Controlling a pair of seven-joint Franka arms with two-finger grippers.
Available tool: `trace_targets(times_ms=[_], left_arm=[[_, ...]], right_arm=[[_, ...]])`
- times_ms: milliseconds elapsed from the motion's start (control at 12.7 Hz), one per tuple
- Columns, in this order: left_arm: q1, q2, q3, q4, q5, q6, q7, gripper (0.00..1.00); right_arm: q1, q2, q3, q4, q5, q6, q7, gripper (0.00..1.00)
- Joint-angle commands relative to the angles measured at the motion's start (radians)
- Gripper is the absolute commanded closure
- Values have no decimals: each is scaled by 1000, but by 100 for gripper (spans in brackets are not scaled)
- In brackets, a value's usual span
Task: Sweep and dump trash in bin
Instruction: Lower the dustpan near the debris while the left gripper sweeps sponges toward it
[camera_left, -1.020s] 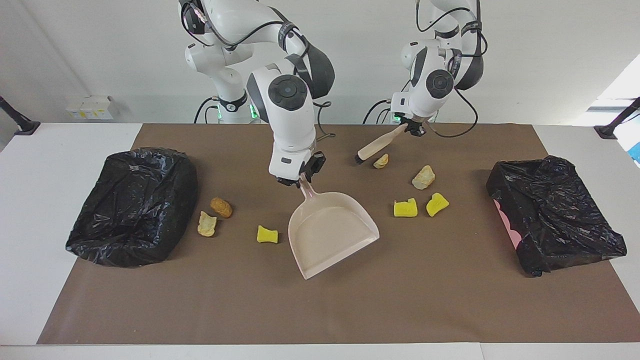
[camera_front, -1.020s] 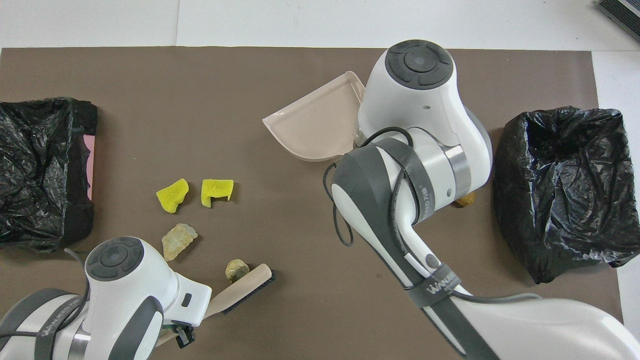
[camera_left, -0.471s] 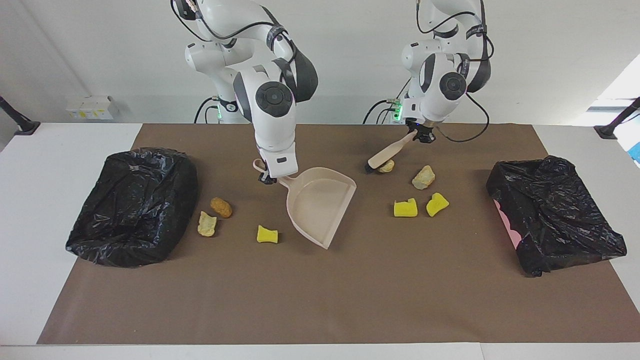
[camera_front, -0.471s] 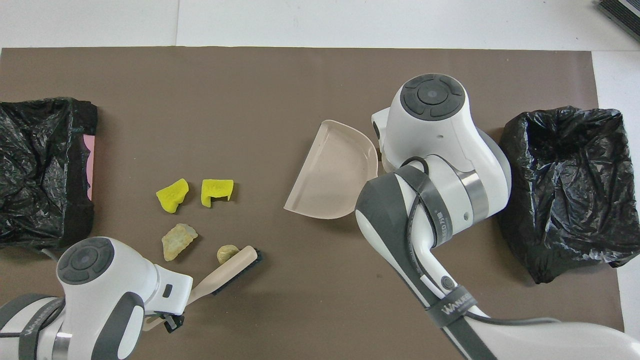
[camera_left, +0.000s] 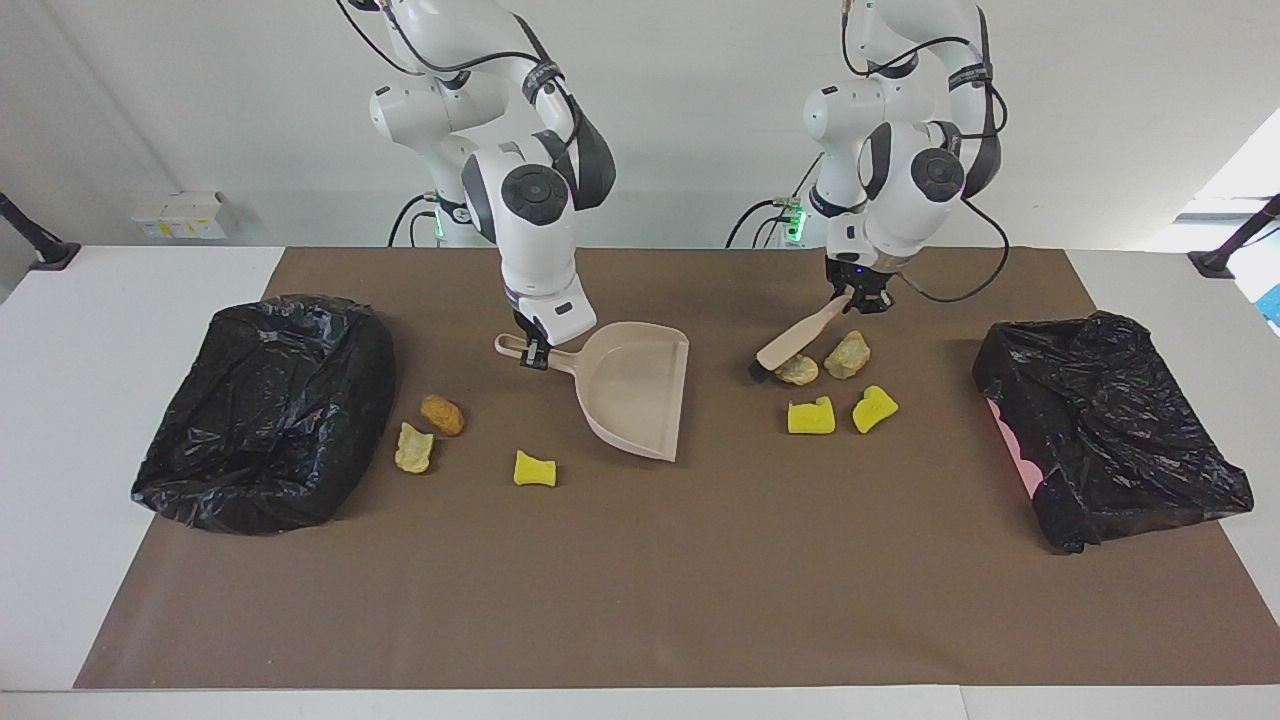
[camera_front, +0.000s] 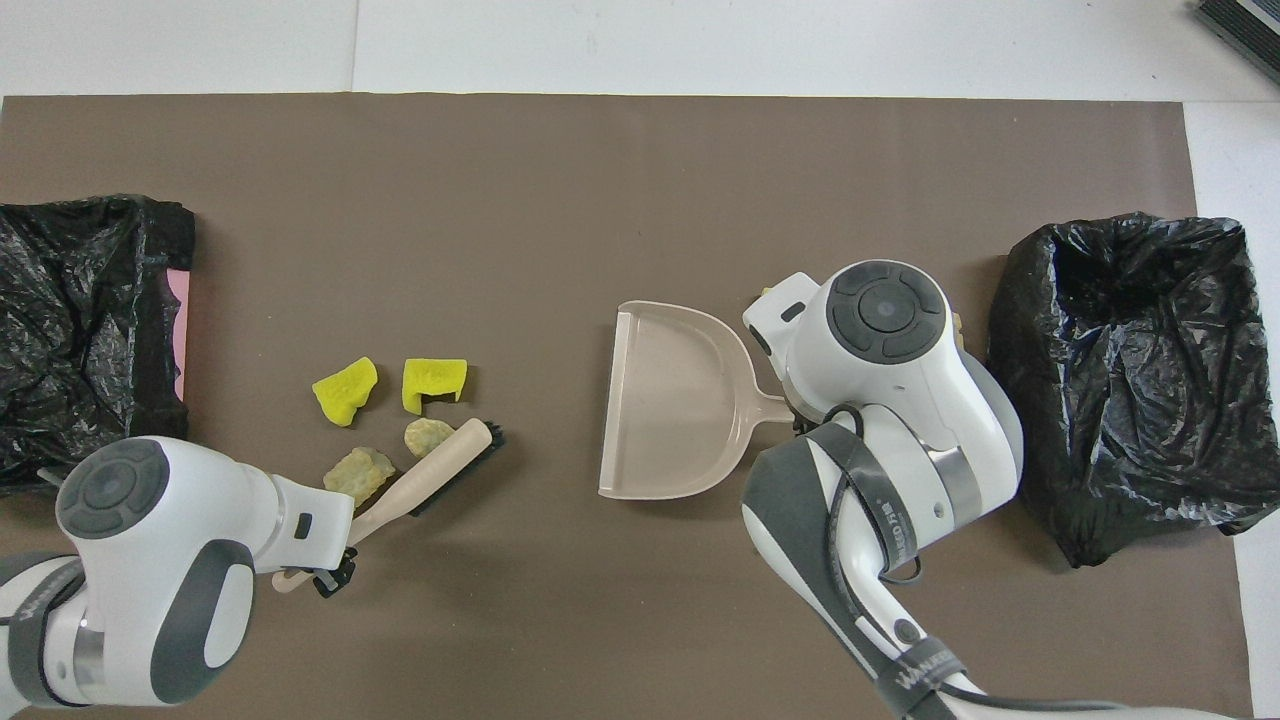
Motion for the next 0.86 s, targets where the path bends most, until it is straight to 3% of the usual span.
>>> trace_targets(times_ms=[0,157,392,785], left_arm=[[16,149,32,220,49,-99,-44,100],[13,151,63,304,49,-166,-67,100],[2,125,126,313,119,-183,-161,100],[0,113,167,301,219,-186,-588,100]], right_arm=[[2,-37,9,-55,-50,24,-78,100],[37,-35,9,-58,-115,21,-76,100],[42,-35,9,-59,-126,18,-75,100],[94,-12,7,-59,-142,19,37,100]])
